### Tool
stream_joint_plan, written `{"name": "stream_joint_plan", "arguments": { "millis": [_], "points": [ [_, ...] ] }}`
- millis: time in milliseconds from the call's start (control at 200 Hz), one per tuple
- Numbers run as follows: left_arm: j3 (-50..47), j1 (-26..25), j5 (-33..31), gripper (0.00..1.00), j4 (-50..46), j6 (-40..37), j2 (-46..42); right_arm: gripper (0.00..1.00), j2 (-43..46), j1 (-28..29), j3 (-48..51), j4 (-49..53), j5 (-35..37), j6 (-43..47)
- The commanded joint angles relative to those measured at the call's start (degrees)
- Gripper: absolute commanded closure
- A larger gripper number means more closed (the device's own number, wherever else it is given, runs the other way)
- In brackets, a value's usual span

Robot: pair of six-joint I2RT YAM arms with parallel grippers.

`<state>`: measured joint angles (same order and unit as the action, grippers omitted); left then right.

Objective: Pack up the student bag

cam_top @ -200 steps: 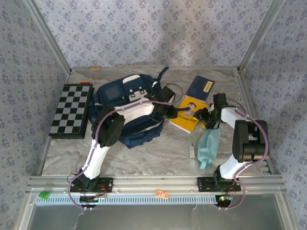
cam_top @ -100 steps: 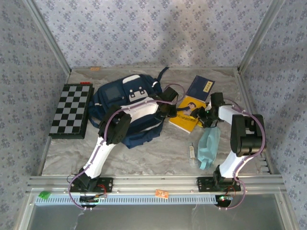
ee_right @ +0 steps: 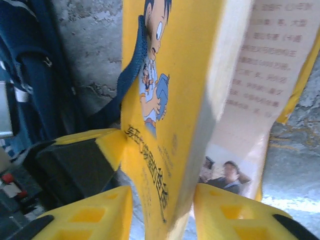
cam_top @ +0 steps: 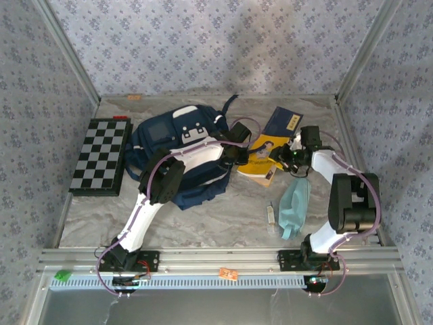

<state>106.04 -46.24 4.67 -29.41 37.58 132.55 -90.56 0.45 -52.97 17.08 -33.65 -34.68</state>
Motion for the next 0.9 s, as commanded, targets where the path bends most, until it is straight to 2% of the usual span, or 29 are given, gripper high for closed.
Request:
{"name": "stream_joint_plan", "arguments": {
  "millis": [0, 210, 335, 515, 565, 635, 690, 760, 895],
  "points": [
    [-0.04, -0.15, 0.0, 0.87, -3.48, -1.05, 2.29, 0.67, -1.02, -0.39, -0.41, -1.46, -4.13, 1.07],
    [0.16, -0.17, 0.38, 0.87, -3.62, -1.37, 1.49, 0.86, -1.24, -0.75, -0.06, -1.74, -4.5, 0.38],
    [0.75, 0.51, 1.73, 0.8, -3.51, -1.48, -1.07, 1.0, 1.52, -1.17, -0.29, -2.37, -5.59, -0.51],
    [-2.41, 2.59, 4.84, 0.65, -2.48, -1.83, -10.77, 1.0, 9.07, -2.38, -1.9, 0.43, -6.07, -2.48],
    [-6.37, 3.55, 5.97, 0.6, -0.47, -1.35, -15.12, 1.0, 11.89, -2.47, -3.13, 2.54, -5.95, -2.28],
    [-14.04, 5.27, 8.99, 0.45, 4.82, 0.05, -21.86, 1.0, 15.64, -2.51, -5.18, 5.22, -5.87, -2.17],
    [-20.3, 6.78, 11.15, 0.39, 9.45, 1.62, -26.86, 1.0, 18.03, -2.51, -6.84, 7.12, -6.98, -1.94],
    [-26.44, 9.13, 15.0, 0.34, 14.06, 4.18, -31.83, 1.0, 20.12, -2.25, -9.05, 9.94, -8.69, -1.8],
    [-35.06, 13.08, 26.24, 0.25, 25.03, 9.23, -37.81, 1.0, 22.89, -0.57, -11.09, 11.01, -13.67, -2.66]
  ]
}}
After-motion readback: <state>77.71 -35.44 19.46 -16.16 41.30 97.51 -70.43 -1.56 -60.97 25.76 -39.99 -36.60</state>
